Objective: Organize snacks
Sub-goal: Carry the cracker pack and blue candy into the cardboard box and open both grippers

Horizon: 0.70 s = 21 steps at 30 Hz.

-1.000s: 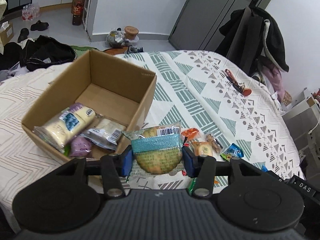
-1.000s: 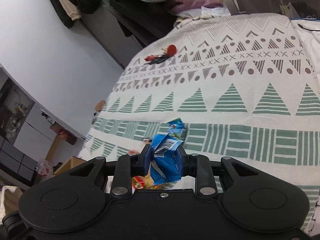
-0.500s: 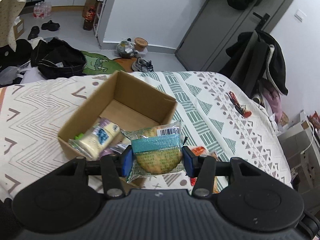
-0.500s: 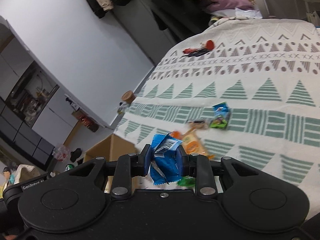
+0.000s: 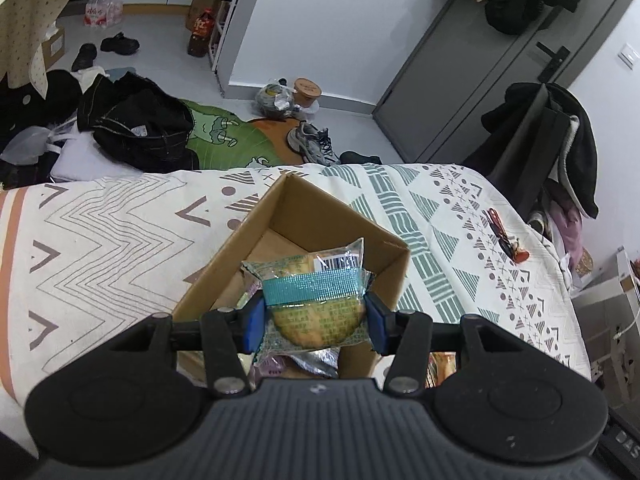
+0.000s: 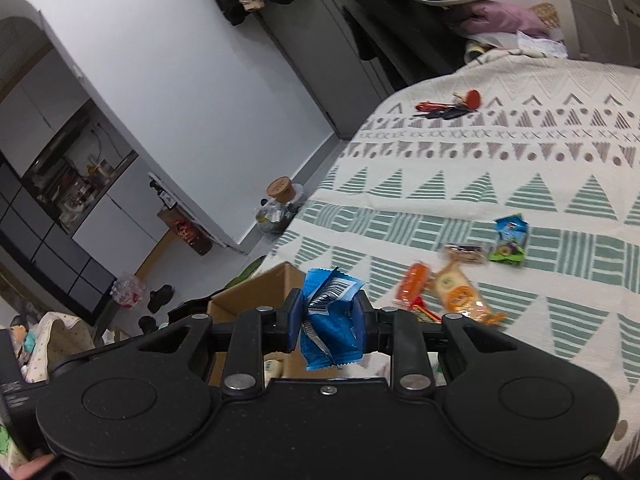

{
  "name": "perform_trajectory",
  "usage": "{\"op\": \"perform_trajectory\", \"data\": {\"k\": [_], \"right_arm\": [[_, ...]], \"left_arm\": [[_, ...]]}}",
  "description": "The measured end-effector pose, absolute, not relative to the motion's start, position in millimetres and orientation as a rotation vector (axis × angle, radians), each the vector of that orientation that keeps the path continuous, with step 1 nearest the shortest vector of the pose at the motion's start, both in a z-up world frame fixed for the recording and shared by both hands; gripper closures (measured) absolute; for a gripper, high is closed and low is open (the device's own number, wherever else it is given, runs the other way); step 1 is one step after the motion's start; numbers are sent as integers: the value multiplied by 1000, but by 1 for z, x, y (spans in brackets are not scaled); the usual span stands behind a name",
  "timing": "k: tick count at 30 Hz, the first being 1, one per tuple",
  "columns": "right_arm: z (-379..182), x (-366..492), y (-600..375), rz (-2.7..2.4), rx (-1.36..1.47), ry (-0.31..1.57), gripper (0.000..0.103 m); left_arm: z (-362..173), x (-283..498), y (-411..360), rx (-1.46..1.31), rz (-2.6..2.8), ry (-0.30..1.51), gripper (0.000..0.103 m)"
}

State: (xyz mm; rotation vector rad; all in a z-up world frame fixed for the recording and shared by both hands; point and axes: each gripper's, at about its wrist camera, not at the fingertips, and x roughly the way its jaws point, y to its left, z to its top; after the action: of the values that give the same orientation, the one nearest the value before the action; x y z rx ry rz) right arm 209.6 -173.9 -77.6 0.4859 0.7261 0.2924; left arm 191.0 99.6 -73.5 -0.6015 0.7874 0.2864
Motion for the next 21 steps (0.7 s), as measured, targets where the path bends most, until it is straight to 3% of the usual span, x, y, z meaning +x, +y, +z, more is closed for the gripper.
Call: {"op": "perform_trajectory", "data": {"k": [21], "right_arm": [[-77, 242, -88, 362, 460, 776, 77]], "left_arm": [[-87, 207, 165, -749, 275, 826, 48]]}}
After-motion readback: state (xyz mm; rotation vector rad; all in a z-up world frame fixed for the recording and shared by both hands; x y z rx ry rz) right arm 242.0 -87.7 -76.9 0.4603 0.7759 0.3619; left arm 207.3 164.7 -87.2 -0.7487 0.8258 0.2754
